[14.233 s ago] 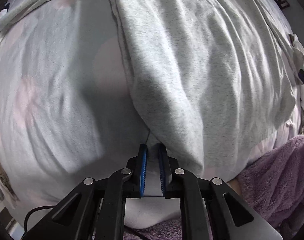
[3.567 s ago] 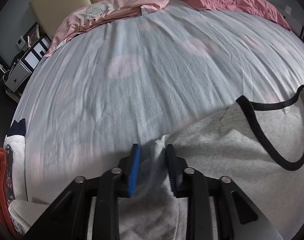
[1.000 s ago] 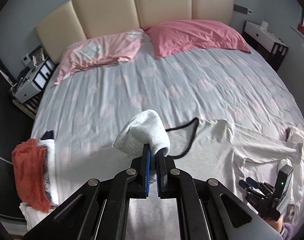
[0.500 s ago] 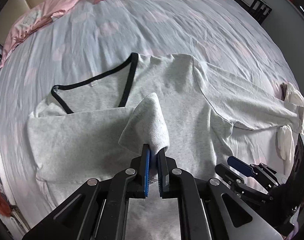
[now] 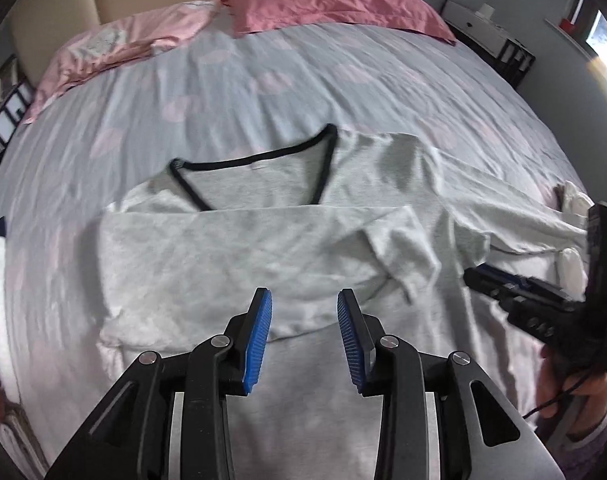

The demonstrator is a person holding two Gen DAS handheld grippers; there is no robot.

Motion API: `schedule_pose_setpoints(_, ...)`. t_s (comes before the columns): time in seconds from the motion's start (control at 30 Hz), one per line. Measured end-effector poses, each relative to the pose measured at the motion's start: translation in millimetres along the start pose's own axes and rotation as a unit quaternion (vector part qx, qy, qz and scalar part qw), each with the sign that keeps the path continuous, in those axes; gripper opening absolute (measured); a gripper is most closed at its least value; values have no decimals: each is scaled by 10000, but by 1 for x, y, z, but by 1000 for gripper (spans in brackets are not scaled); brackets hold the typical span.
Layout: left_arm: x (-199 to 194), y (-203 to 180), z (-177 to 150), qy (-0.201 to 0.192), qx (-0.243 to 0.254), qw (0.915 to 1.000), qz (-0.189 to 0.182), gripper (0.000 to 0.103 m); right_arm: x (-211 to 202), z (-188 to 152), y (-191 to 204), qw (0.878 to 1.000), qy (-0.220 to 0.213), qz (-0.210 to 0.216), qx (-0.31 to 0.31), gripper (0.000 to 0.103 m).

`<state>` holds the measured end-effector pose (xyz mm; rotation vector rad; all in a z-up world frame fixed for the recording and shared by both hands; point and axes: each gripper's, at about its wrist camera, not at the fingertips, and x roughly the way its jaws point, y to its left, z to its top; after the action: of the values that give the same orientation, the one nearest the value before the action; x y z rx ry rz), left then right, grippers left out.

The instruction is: Fold clothes

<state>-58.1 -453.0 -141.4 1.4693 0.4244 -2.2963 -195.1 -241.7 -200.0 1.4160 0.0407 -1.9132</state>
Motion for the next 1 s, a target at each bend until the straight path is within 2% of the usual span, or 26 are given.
schedule_pose_setpoints(0.1, 2, 44, -29, -84, -205, 9985, 508, 36, 2, 4, 24, 9990, -206, 172, -349, 31)
schedule_pose_setpoints(0.2, 8, 82, -53, -156, -227, 9938, 1079, 36, 14, 7, 48, 9968, -203, 249, -726, 31)
schedule_pose_setpoints(0.27, 13, 107, -67, -261, -333, 9906, 1297, 36, 25, 5, 59, 9954, -149, 183, -931, 31)
schedule_pose_setpoints(0.4, 29, 151, -87, -348, -849, 9895, 1120, 36, 44, -2, 70, 9915, -50, -45, -1302, 31)
schedule_pose_setpoints(0.53, 50, 176, -87, -287, -1202, 9870, 1031, 36, 58, -7, 66, 9897, -42, -169, -1423, 31)
schedule_pose_setpoints(0.57, 53, 178, -84, -315, -1240, 9872, 948, 36, 59, -8, 64, 9896, -58, -192, -1424, 28)
schedule_pose_setpoints(0.6, 56, 178, -81, -352, -1255, 9876, 879, 36, 58, -7, 63, 9896, -82, -271, -1410, 18)
schedule_pose_setpoints(0.63, 57, 175, -79, -411, -1188, 9884, 854, 36, 57, -7, 62, 9896, -109, -368, -1388, 14)
schedule_pose_setpoints(0.73, 59, 157, -76, -565, -801, 9910, 912, 36, 50, 1, 49, 9940, -239, -271, -1036, 9)
schedule_pose_setpoints(0.83, 67, 149, -76, -500, -569, 9895, 1231, 34, 41, 11, 29, 9972, -351, -441, -485, 8)
schedule_pose_setpoints(0.9, 68, 158, -76, -472, -816, 9892, 1125, 26, 35, 16, 11, 9969, -384, -684, -114, 8)
schedule_pose_setpoints(1.0, 67, 167, -77, -427, -1044, 9885, 1008, 25, 29, 22, -16, 9937, -381, -996, 334, 8)
